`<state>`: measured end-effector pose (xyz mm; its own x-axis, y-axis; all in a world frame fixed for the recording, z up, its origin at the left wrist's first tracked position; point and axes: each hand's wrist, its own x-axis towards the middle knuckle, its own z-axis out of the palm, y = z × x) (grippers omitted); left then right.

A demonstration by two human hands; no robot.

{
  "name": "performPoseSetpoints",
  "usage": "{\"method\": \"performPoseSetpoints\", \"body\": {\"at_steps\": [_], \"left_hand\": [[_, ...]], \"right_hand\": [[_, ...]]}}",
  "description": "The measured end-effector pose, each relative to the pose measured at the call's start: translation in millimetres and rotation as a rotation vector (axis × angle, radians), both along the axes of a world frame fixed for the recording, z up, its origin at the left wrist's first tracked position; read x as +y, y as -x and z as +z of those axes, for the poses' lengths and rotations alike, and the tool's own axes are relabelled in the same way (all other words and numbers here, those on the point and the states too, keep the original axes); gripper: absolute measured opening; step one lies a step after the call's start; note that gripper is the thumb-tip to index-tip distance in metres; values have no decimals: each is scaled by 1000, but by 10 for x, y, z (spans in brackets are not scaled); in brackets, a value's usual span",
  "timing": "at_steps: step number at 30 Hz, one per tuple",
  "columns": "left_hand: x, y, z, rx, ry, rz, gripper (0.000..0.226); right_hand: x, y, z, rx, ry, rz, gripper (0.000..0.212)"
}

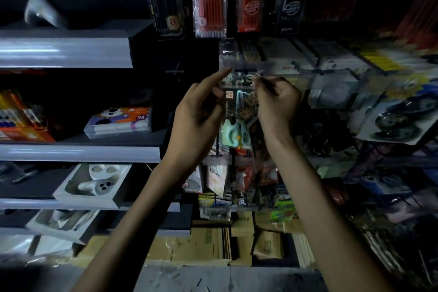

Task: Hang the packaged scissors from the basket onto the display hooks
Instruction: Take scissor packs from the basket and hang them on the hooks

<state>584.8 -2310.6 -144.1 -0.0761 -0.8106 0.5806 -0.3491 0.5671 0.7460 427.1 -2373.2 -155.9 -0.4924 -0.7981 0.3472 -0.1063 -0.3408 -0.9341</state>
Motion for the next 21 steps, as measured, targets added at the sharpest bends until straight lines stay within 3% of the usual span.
{"method": "performPoseSetpoints", "body": {"at_steps": [14, 21], "left_hand": [[-77, 10, -349, 181, -61, 54, 29], [-426, 87, -697, 114, -207, 200, 44]], "right_hand": [[-126, -18, -135, 69, 19, -87, 12], [-165, -71, -137, 24, -11, -118, 13]]}}
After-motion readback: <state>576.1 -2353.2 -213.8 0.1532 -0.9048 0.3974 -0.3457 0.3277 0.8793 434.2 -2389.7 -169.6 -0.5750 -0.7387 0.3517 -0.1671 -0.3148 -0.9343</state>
